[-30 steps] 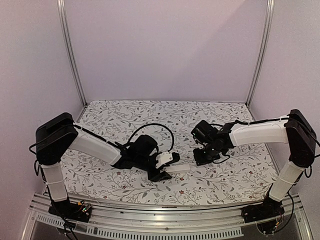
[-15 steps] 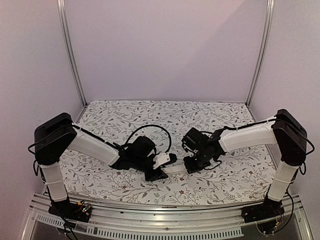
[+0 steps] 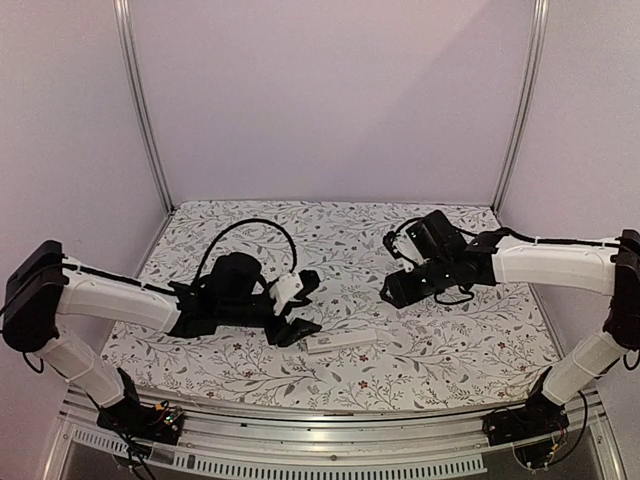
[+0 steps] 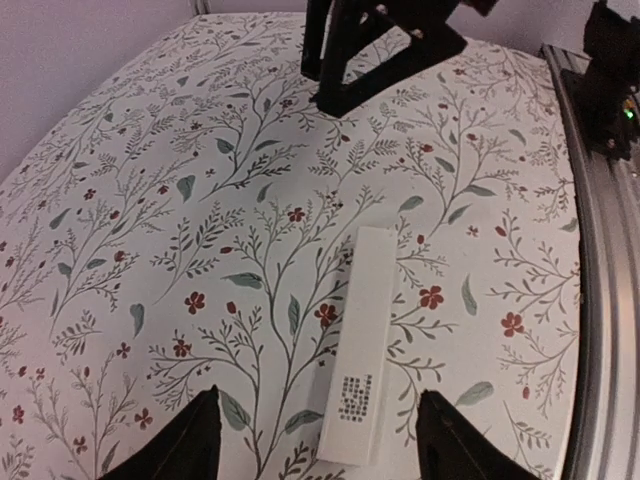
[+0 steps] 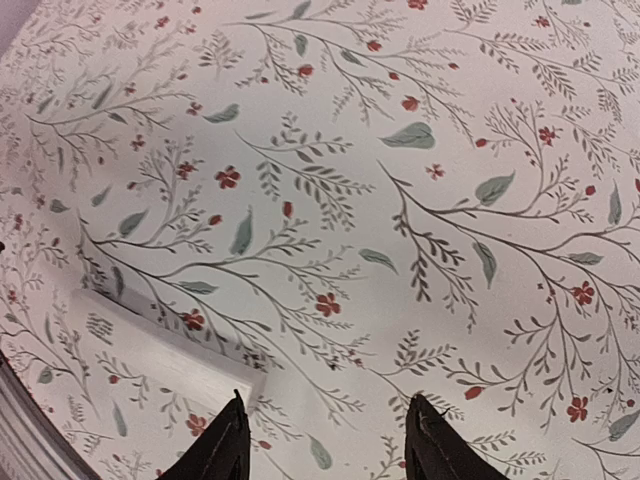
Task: Load the batteries into the remote control
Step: Adjust the remote control at the center of the board, then remove the remote control from the center of the board, then pass from the right arm to the left, then place the remote control at the center of the board.
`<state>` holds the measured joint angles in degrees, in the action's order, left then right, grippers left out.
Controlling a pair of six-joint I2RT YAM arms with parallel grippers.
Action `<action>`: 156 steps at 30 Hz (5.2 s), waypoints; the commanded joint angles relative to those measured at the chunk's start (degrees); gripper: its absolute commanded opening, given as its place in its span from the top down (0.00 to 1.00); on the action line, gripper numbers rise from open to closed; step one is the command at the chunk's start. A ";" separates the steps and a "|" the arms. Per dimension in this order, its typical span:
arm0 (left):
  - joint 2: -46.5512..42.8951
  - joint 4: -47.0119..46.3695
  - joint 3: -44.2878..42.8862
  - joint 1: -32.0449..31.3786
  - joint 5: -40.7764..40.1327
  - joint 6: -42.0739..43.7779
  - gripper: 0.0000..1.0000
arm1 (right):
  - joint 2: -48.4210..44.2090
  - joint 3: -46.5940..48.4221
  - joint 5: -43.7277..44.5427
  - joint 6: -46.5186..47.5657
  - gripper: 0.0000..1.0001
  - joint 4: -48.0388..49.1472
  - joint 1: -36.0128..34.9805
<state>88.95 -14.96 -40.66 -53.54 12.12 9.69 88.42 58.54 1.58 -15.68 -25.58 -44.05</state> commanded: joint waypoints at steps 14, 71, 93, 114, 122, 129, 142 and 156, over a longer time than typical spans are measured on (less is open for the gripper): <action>-30.30 -17.64 21.20 4.80 -20.50 -17.06 0.13 | 19.78 11.45 -21.89 56.80 0.18 13.24 -14.86; -27.64 -34.76 17.79 1.50 2.73 -9.83 0.15 | -0.07 17.21 -34.33 18.74 0.87 37.75 -9.25; -4.31 -47.90 -2.79 -2.88 9.86 -24.02 0.58 | -7.01 8.00 -35.19 7.41 0.87 54.68 -9.30; -5.24 -38.10 -4.32 -3.35 2.06 -28.32 1.00 | -10.38 5.34 -23.88 10.55 0.13 49.31 -9.22; -3.05 -1.09 -10.54 -1.31 -21.02 -32.07 1.00 | -14.61 3.56 6.60 10.56 0.01 33.07 -8.25; -1.52 20.10 -11.73 0.50 -29.74 -29.41 1.00 | -18.41 -0.97 15.72 9.76 0.01 25.69 -8.20; 8.36 45.93 -20.40 11.17 -19.93 -24.87 0.95 | -22.12 -4.97 15.61 9.71 0.01 22.50 -8.23; 14.71 56.06 -29.59 27.60 -10.71 -25.54 0.99 | -24.47 -6.35 15.13 10.67 0.01 21.24 -8.24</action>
<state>101.82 37.45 -67.92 -29.02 -1.72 -16.10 65.28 53.56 16.36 -5.30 -3.07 -52.40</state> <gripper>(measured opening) 0.266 0.989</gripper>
